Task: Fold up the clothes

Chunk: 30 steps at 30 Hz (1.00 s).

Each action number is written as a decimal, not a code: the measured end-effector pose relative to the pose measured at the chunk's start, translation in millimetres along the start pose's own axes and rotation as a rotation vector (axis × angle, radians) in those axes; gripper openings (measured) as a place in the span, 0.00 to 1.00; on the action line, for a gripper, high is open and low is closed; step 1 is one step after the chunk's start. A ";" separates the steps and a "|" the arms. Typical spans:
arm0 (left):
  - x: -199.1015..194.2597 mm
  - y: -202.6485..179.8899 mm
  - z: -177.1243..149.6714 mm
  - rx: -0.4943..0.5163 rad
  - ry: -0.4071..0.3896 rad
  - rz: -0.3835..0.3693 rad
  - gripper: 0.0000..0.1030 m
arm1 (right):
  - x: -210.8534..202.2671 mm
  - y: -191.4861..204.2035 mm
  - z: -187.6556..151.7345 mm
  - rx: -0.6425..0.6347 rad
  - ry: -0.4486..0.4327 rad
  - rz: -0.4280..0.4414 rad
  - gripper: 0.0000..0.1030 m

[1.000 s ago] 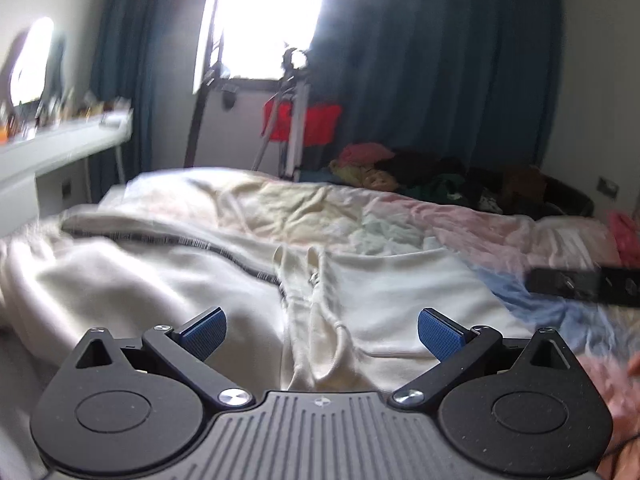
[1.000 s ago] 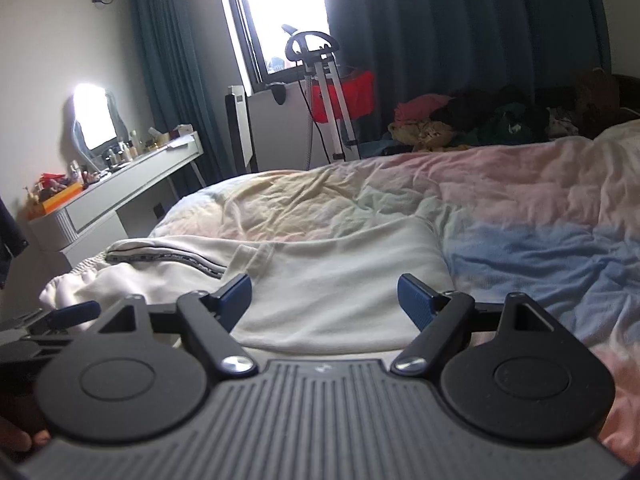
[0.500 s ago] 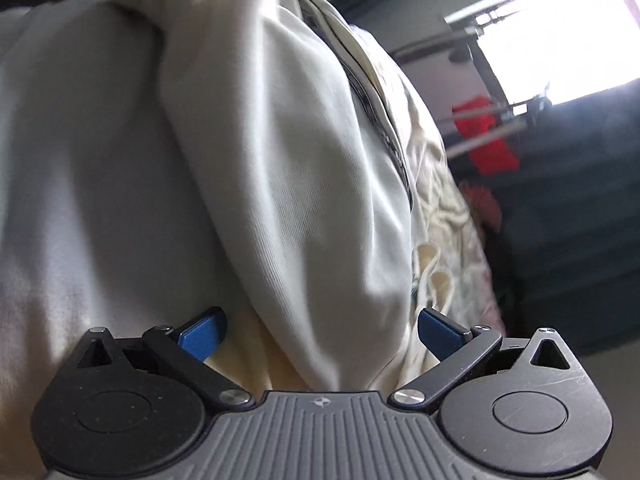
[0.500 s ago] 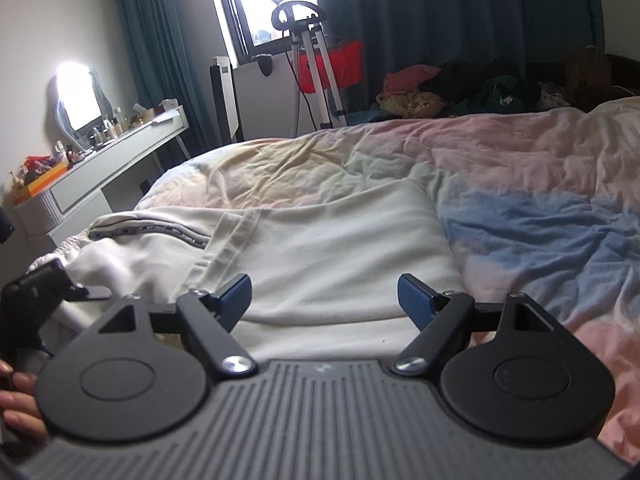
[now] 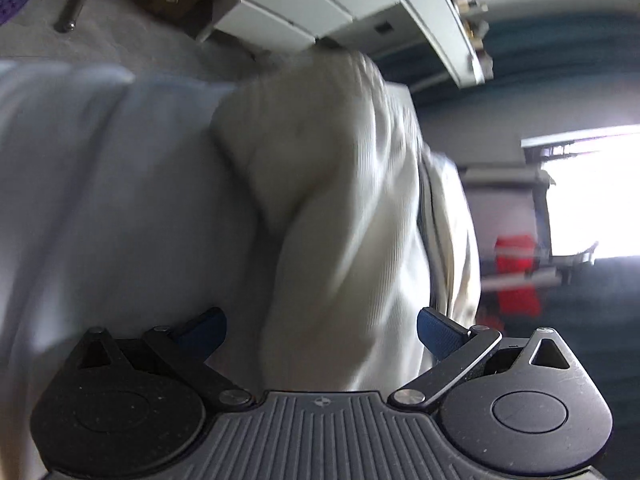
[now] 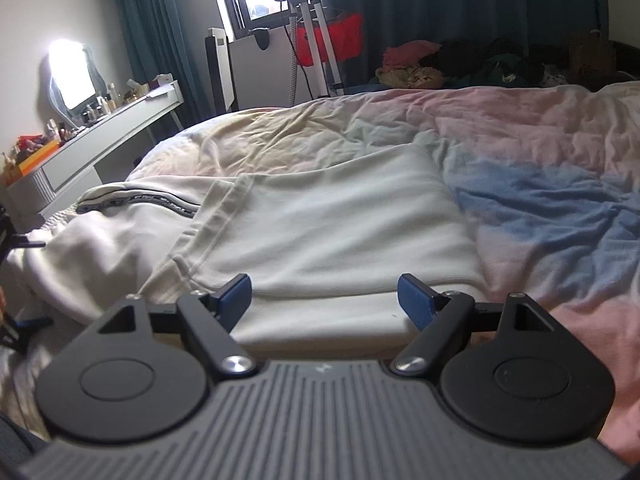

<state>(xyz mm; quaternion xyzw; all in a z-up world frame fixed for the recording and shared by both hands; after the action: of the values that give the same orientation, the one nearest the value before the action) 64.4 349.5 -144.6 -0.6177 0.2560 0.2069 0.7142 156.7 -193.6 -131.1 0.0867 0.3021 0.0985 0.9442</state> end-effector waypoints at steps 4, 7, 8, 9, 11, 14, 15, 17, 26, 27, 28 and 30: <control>0.9 -4.0 30.0 0.063 -0.141 0.048 0.90 | 24.0 8.5 -0.2 -0.040 0.014 0.002 0.79; 2.4 -9.7 50.4 0.166 -0.197 0.101 0.86 | 42.7 10.4 -3.0 -0.080 0.048 -0.013 0.79; 4.5 -11.4 54.7 0.182 -0.196 0.112 0.79 | 48.5 9.8 -4.7 -0.087 0.059 -0.018 0.79; 4.1 -13.9 57.6 0.193 -0.207 0.120 0.75 | 54.3 9.1 -6.3 -0.093 0.070 -0.022 0.79; 1.1 -35.4 51.7 0.290 -0.252 0.140 0.55 | 61.3 7.8 -8.4 -0.096 0.079 -0.015 0.80; -3.8 -83.3 30.6 0.492 -0.340 0.176 0.41 | 64.7 6.1 -8.7 -0.086 0.082 -0.003 0.81; -10.0 -100.3 19.4 0.569 -0.385 0.176 0.39 | 65.0 7.0 -8.4 -0.096 0.085 -0.005 0.81; -23.3 -133.7 -7.0 0.670 -0.454 0.162 0.37 | 63.8 8.1 -7.0 -0.106 0.088 -0.009 0.80; -75.6 -259.4 -141.6 0.899 -0.633 0.000 0.33 | 31.0 -27.4 15.6 0.072 0.057 -0.070 0.79; -79.3 -267.9 -161.6 0.919 -0.644 -0.020 0.33 | 25.0 -35.0 17.5 0.092 0.046 -0.083 0.79; -82.0 -276.0 -180.4 0.946 -0.654 -0.038 0.33 | 19.0 -42.6 19.5 0.113 0.035 -0.096 0.79; -89.2 -288.4 -227.4 0.980 -0.680 -0.080 0.33 | 7.0 -57.7 23.4 0.155 0.013 -0.123 0.79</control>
<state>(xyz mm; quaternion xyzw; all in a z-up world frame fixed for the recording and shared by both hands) 146.1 83.0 110.7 -0.1244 0.0553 0.2237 0.9651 183.8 -250.1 -129.1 0.1400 0.3197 0.0173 0.9370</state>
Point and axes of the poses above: each gripper's, at about its wrist camera, not at the fingertips, and x roughly the way its jaws point, y to its left, z to its top, the point moved 3 cm from there along x, roughly the way its jaws point, and after that the axes turned 1 degree about -x, right-handed, at the moved point
